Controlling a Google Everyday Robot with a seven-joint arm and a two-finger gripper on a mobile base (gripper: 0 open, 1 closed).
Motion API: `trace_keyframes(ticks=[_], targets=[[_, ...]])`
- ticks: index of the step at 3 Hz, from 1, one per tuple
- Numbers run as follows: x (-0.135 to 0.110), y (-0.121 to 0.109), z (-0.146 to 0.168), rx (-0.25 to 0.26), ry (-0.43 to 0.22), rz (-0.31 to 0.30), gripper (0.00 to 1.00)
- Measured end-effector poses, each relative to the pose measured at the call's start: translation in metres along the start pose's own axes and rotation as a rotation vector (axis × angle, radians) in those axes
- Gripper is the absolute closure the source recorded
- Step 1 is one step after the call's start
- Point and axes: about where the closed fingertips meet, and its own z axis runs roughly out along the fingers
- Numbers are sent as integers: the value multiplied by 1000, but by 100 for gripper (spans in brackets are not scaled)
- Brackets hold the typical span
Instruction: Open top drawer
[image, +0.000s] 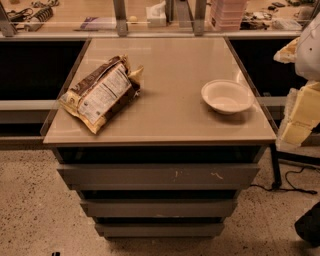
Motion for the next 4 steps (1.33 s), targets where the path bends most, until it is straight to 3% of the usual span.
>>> trace_keyframes(ticks=[2,3,4], targets=[[2,5,6,23,-24,4,0],[8,29,23,58,-79,16,0],[28,64,65,59,-165,85,0]])
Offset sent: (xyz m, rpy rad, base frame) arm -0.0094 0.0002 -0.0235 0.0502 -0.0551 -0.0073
